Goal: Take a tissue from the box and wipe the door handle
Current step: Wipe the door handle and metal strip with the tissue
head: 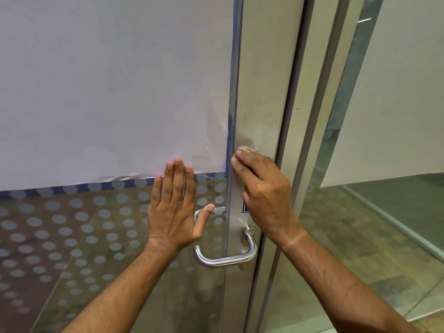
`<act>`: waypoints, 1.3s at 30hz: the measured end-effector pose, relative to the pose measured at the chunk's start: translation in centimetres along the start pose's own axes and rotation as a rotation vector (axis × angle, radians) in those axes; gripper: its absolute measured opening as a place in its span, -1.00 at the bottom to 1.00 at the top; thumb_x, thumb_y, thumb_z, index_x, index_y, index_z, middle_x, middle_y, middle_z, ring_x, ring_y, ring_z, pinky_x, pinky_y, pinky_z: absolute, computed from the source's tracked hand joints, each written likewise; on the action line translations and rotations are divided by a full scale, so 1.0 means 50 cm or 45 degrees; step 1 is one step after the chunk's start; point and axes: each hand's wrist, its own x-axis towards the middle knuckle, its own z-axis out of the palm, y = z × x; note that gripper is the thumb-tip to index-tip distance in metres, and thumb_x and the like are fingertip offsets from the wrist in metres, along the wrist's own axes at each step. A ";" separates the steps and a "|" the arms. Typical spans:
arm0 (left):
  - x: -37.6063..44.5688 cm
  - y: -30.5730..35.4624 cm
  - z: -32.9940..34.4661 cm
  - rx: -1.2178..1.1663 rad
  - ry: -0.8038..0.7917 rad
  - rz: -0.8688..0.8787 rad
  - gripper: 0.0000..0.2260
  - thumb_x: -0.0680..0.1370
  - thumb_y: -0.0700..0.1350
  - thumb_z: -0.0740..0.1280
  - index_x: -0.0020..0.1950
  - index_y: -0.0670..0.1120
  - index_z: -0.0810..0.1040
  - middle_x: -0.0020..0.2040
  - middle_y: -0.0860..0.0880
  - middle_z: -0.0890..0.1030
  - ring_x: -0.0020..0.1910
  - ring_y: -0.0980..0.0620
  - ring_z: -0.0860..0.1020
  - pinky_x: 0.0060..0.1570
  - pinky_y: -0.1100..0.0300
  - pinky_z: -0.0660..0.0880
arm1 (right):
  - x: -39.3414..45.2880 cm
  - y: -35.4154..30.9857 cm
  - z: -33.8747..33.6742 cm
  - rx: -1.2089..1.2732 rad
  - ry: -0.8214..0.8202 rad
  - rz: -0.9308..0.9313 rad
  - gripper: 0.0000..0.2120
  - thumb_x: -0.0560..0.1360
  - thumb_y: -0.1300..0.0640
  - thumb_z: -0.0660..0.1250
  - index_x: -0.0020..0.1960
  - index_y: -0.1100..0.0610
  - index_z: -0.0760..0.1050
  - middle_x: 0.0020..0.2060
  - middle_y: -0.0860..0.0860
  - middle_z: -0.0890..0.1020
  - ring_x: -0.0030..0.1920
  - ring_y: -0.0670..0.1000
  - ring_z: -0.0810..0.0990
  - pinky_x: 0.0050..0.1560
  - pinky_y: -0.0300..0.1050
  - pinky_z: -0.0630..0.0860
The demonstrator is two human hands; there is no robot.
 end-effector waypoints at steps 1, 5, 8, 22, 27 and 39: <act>0.000 -0.001 0.000 0.004 -0.002 0.000 -0.16 0.57 0.27 0.11 0.61 -0.21 -0.16 0.63 -0.17 -0.24 0.62 -0.13 -0.19 0.58 -0.06 -0.21 | -0.006 -0.001 -0.001 -0.004 -0.015 0.002 -0.57 0.66 0.22 -0.01 0.10 0.33 0.63 0.06 0.19 0.67 0.10 0.16 0.64 0.13 0.00 0.59; 0.001 -0.002 -0.004 0.016 -0.012 0.002 -0.15 0.57 0.27 0.13 0.61 -0.22 -0.14 0.63 -0.18 -0.23 0.62 -0.14 -0.19 0.58 -0.06 -0.21 | -0.028 -0.003 -0.009 -0.062 -0.164 0.031 -0.71 0.58 0.30 0.15 0.06 0.31 0.65 0.02 0.16 0.69 0.05 0.14 0.65 0.07 -0.01 0.62; 0.001 -0.001 -0.006 0.018 -0.019 0.000 -0.15 0.56 0.27 0.13 0.61 -0.23 -0.12 0.63 -0.18 -0.23 0.62 -0.14 -0.19 0.58 -0.06 -0.21 | -0.044 0.002 -0.028 -0.015 -0.315 0.060 -0.74 0.28 0.46 0.41 -0.07 0.28 0.68 -0.10 0.11 0.71 -0.07 0.12 0.65 -0.04 -0.01 0.63; 0.000 -0.002 -0.005 0.003 -0.042 -0.006 -0.16 0.58 0.29 0.09 0.61 -0.21 -0.16 0.63 -0.16 -0.24 0.62 -0.13 -0.20 0.58 -0.07 -0.22 | 0.051 0.019 -0.059 0.334 -0.076 0.465 -0.76 0.48 0.44 0.27 0.10 0.28 0.56 0.00 0.13 0.57 -0.03 -0.10 0.54 0.01 -0.39 0.49; 0.000 -0.002 -0.003 0.020 -0.047 -0.002 -0.14 0.57 0.30 0.09 0.61 -0.20 -0.19 0.62 -0.16 -0.26 0.62 -0.13 -0.21 0.58 -0.06 -0.23 | 0.071 0.024 -0.034 0.168 0.184 0.468 -0.88 0.47 0.37 0.36 -0.02 0.26 0.60 -0.07 0.17 0.56 -0.11 -0.10 0.47 -0.13 -0.30 0.48; 0.002 -0.002 0.000 0.022 -0.015 0.005 -0.17 0.59 0.31 0.05 0.61 -0.20 -0.18 0.62 -0.17 -0.26 0.62 -0.13 -0.21 0.58 -0.05 -0.24 | 0.020 -0.013 -0.001 0.061 0.160 0.426 -0.71 0.49 0.37 0.28 0.19 0.33 0.58 0.10 0.21 0.64 0.10 0.16 0.59 0.18 -0.13 0.48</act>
